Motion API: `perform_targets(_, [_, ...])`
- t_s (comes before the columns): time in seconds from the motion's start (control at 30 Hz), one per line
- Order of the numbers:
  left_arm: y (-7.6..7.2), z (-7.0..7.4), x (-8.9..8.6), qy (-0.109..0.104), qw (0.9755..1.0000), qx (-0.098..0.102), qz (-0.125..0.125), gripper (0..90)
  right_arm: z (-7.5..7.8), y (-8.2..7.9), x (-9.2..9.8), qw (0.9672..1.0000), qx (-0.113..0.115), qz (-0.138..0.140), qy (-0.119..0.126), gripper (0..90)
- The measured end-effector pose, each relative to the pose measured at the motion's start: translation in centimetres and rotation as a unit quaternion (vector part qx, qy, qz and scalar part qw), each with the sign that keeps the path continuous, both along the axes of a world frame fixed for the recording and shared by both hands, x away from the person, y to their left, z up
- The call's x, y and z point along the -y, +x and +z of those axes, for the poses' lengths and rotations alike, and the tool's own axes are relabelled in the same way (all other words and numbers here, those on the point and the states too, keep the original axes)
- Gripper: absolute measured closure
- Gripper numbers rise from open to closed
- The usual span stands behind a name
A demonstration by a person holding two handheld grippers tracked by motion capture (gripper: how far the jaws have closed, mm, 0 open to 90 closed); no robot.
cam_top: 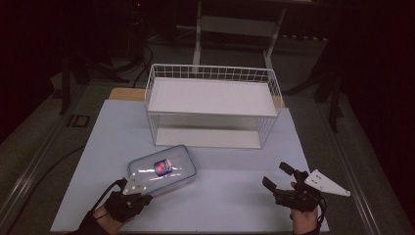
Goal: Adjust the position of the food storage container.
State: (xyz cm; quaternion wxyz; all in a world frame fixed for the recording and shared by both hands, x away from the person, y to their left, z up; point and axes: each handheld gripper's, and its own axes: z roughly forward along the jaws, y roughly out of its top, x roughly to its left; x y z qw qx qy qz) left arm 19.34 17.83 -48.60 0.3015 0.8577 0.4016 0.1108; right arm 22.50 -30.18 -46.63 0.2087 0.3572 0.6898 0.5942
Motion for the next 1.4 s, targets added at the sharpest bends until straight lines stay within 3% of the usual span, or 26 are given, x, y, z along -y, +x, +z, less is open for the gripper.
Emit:
perform_targets(0.2, [0.0, 1.6, -1.9, -0.001, 0.9996, 0.022, 0.016, 89.8, 0.0, 0.0, 0.0, 1.0000, 0.000, 0.000, 0.000, 13.2])
perform_targets(0.3, [0.4, 1.8, -3.5, 0.005, 0.9985, 0.032, 0.043, 89.8, 0.0, 0.0, 0.0, 1.0000, 0.000, 0.001, -0.002, 13.2])
perform_targets(0.47, [2.4, 0.3, -6.1, 0.004, 0.9953, 0.020, 0.094, 89.8, 0.1, -0.1, -0.1, 1.0000, 0.001, 0.001, 0.000, 13.2])
perform_targets(0.6, [4.0, -1.3, -7.1, 0.003, 0.9939, 0.007, 0.110, 89.8, 0.1, -0.1, -0.1, 1.0000, 0.002, 0.001, -0.001, 13.2])
perform_targets(0.7, [5.0, -2.2, -7.1, -0.007, 0.9949, 0.004, 0.100, 89.8, 0.1, -0.1, -0.1, 1.0000, 0.003, 0.001, -0.001, 13.2])
perform_targets(0.73, [5.2, -2.4, -7.1, -0.019, 0.9960, 0.009, 0.087, 89.8, 0.1, -0.1, -0.2, 1.0000, 0.002, 0.001, -0.001, 13.2])
perform_targets(0.9, [6.0, -3.3, -7.5, -0.035, 0.9963, 0.005, 0.078, 89.8, 0.1, -0.1, -0.1, 1.0000, 0.001, 0.001, 0.000, 13.2])
perform_targets(1.1, [7.1, -3.4, -6.5, -0.027, 0.9974, 0.009, 0.067, 89.7, 0.1, -0.1, -0.3, 1.0000, 0.001, 0.003, -0.003, 13.2])
perform_targets(1.4, [9.3, -3.3, -3.5, -0.019, 0.9989, 0.014, 0.041, 89.8, 0.1, -0.1, -0.3, 1.0000, 0.002, 0.003, -0.003, 13.2])
